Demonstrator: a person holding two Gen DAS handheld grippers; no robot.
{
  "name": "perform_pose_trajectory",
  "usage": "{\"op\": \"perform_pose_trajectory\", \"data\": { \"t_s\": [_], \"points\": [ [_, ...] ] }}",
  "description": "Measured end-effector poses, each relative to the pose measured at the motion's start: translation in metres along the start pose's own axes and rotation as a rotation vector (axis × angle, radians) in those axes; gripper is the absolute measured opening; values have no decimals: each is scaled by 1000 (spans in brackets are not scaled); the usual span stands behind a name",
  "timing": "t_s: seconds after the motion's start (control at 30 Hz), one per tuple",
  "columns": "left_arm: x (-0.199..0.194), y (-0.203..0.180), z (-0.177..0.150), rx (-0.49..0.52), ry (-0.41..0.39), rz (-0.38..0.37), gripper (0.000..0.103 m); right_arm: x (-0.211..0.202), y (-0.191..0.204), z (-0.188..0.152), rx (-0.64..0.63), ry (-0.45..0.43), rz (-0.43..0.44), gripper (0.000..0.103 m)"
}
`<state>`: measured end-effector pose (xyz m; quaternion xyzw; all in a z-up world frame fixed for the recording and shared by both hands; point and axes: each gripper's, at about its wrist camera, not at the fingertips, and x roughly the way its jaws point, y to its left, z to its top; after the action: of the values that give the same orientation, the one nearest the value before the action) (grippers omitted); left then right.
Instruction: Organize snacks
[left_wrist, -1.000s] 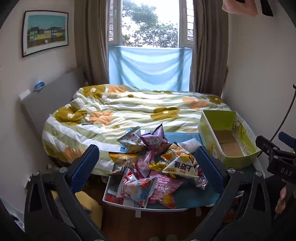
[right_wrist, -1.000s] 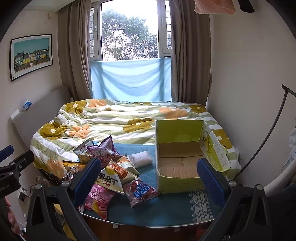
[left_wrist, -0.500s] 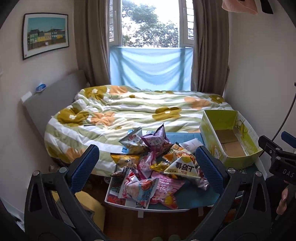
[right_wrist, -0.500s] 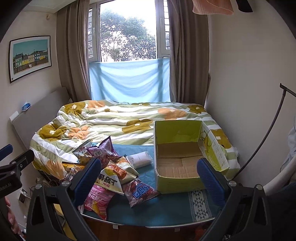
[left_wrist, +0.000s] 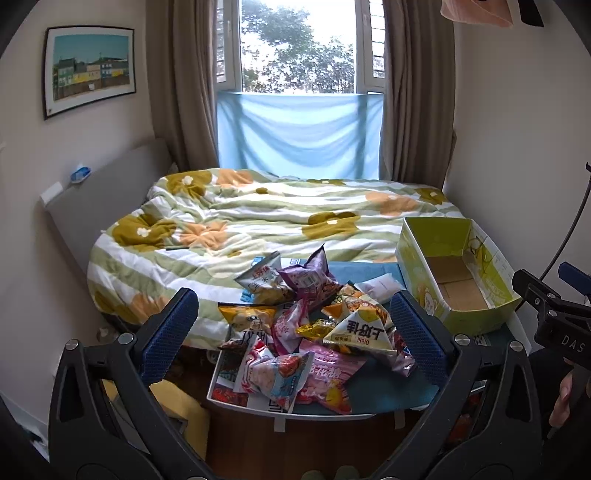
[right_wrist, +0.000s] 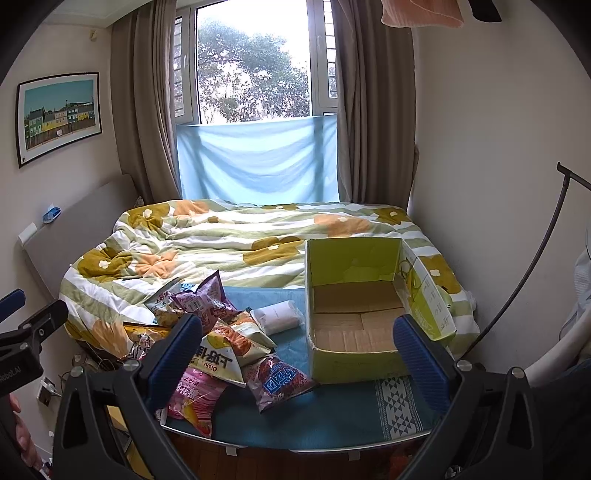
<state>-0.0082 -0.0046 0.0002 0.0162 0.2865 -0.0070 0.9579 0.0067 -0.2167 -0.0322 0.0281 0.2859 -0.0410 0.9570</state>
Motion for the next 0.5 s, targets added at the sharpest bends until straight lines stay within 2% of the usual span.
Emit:
{"op": "perform_pose_trajectory", "data": {
  "t_s": [0.5],
  "points": [
    [1,-3,0,2,5,-2,103,1,-2,0,1,0,1,103]
  ]
}}
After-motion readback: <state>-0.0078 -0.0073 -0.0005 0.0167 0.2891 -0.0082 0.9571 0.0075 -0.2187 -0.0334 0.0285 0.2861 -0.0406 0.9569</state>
